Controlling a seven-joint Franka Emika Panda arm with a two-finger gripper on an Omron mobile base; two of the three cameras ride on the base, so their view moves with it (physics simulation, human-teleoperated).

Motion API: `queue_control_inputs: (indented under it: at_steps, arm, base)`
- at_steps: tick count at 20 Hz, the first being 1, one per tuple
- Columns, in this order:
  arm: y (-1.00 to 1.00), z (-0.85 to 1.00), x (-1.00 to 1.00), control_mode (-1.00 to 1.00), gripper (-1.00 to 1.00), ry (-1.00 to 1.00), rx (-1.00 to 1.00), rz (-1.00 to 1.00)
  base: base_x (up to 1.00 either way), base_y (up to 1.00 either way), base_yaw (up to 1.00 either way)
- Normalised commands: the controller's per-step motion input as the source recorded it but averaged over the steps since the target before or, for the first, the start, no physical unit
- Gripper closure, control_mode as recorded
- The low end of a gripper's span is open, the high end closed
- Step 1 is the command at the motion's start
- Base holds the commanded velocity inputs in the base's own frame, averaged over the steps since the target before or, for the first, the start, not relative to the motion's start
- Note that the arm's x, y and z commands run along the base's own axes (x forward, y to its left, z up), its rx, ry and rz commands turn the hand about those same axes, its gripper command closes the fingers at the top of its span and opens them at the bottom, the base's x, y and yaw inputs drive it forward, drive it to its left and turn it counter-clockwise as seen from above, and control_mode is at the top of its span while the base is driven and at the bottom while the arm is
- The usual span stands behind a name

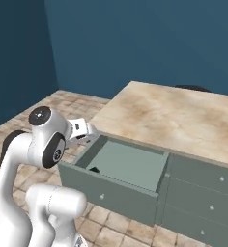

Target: Restock the sink supplies by placing the sponge and soap dispenser on the counter and next to the sink. Make sure the soap dispenser is upright.

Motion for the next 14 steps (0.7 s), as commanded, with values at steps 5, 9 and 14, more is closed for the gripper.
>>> queue_control_inputs:
  at_steps: [5, 9, 14]
  arm:
    - [0.00, 0.00, 0.00, 1.00, -1.00, 0.00, 0.00, 0.00]
    - [0.00, 0.00, 0.00, 1.00, -1.00, 0.00, 0.00, 0.00]
    - [0.00, 0.00, 0.00, 1.00, -1.00, 0.00, 0.00, 0.00]
  base:
    - [0.28, 0.33, -0.30]
    - [0.14, 0.25, -0.25]
    - [0.13, 0.28, -0.22]
